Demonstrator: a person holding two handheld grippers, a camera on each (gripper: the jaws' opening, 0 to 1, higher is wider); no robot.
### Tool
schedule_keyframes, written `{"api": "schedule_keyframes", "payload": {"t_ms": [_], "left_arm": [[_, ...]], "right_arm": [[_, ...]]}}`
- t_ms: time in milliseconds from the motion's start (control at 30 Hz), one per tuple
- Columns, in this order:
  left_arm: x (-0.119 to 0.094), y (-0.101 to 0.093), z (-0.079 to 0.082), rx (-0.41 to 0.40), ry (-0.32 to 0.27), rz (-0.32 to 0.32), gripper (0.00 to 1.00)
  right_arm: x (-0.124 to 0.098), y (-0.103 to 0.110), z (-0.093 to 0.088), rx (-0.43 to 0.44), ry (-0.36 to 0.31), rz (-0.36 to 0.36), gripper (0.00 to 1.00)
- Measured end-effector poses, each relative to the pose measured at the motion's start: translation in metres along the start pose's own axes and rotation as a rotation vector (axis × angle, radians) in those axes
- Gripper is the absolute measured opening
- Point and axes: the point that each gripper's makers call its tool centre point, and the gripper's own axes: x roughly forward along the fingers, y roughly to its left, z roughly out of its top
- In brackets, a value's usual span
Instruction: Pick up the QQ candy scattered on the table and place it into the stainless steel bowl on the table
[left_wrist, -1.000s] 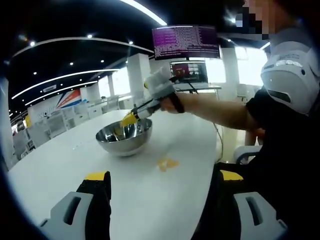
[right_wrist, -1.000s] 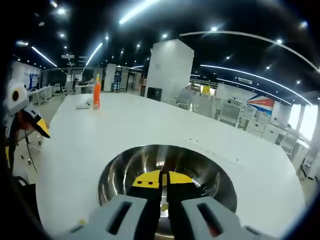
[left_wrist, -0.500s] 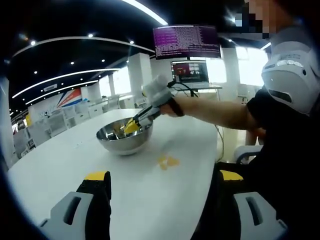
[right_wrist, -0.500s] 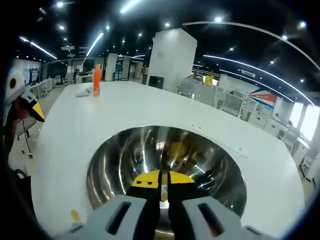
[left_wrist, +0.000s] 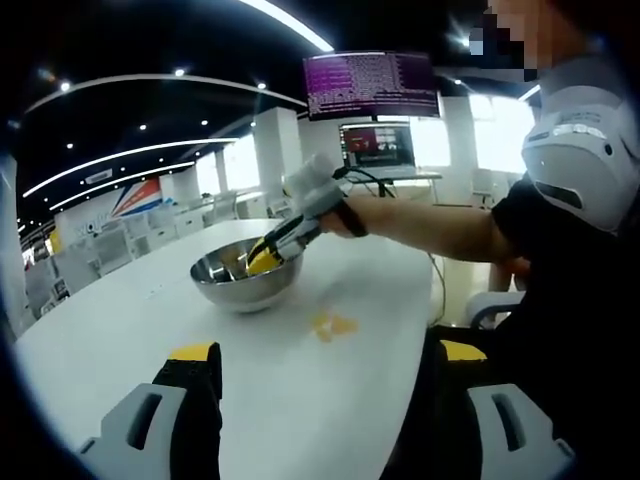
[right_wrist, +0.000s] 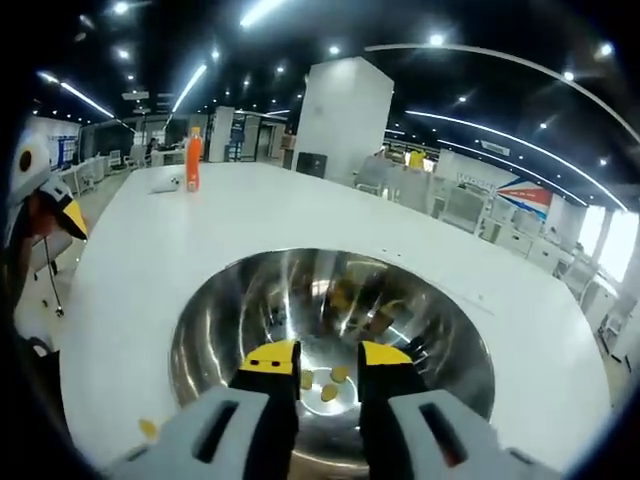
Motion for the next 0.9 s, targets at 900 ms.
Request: {"api": "schedule_keyframes", "payload": {"t_ms": [900], "left_arm": [[0.002, -0.003, 0.001, 0.012, 0.009, 0.012, 0.87]], "right_arm": [[-0.027, -0.027, 0.024, -0.034, -0.092, -0.102, 0.22]]}}
